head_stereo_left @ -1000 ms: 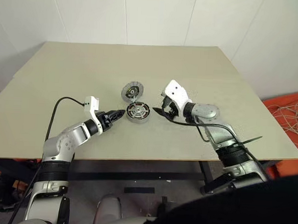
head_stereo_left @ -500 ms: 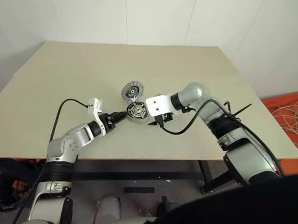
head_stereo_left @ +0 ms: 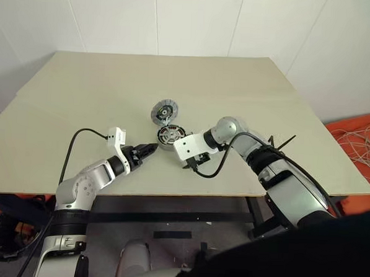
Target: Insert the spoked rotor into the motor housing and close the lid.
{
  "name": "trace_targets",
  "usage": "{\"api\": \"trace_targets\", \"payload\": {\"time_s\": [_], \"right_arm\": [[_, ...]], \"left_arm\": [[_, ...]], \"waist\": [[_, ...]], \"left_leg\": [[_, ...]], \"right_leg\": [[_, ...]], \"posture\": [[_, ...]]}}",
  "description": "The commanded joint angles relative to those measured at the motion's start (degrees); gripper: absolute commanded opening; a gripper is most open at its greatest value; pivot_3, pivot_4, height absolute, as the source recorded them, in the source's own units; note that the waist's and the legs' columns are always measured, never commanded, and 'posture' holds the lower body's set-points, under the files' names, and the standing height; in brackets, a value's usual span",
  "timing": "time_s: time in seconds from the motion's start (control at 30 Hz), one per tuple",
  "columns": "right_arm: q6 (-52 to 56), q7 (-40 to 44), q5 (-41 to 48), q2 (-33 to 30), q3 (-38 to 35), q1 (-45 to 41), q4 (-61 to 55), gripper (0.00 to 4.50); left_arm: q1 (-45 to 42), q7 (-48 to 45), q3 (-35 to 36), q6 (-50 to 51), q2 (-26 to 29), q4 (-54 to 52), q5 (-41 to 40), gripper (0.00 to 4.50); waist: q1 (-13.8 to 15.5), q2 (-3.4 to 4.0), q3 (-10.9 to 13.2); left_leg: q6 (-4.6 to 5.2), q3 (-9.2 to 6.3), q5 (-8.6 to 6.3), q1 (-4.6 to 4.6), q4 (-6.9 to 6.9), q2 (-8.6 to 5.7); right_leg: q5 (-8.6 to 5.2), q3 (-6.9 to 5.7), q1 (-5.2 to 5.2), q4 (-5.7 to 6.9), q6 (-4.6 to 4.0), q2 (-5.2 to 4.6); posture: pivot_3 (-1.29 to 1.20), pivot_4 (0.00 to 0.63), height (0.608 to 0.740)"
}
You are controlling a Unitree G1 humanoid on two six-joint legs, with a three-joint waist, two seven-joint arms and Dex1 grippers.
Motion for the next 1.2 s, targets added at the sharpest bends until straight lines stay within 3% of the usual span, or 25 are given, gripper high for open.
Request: {"api": "trace_targets", "payload": {"time_s": [0.03, 0.63, 1.2], "right_arm": [[-1.2, -2.3, -0.6, -0.3, -2.4, -4.7, 1.8, 3.57], [-2.9, -5.0, -1.9, 2.1, -4.0, -7.1, 6.1, 3.57], [-1.6, -4.4, -1.7, 0.1, -4.2, -1.7, 2.8, 3.57]], "left_arm": [[-0.2, 0.0, 0.1, -0.1, -0.1, -2.2, -0.7, 2.55], [0.0, 0.3, 0.1, 0.3, 0.3, -2.5, -0.6, 2.55], [-1.3, -0.4, 0.3, -0.2, 1.0, -0.8, -0.3, 2.55]], "waist": [[-0.2, 0.00, 0.0], [-2.0, 0.00, 0.0], [-2.3, 0.00, 0.0]], "left_leg": [[-0.01, 0.00, 0.00, 0.00, 0.00, 0.00], [-0.04, 0.01, 0.03, -0.07, 0.00, 0.00], [-0.04, 0.01, 0.04, -0.14, 0.00, -0.01]], "right_leg": [[0.00, 0.00, -0.02, 0.01, 0.00, 0.00], [0.00, 0.01, -0.23, 0.16, -0.13, 0.06], [0.00, 0.01, -0.26, 0.13, -0.14, 0.05]], "posture": [[0.00, 0.000, 0.740], [0.00, 0.000, 0.740], [0.00, 0.000, 0.740]]}}
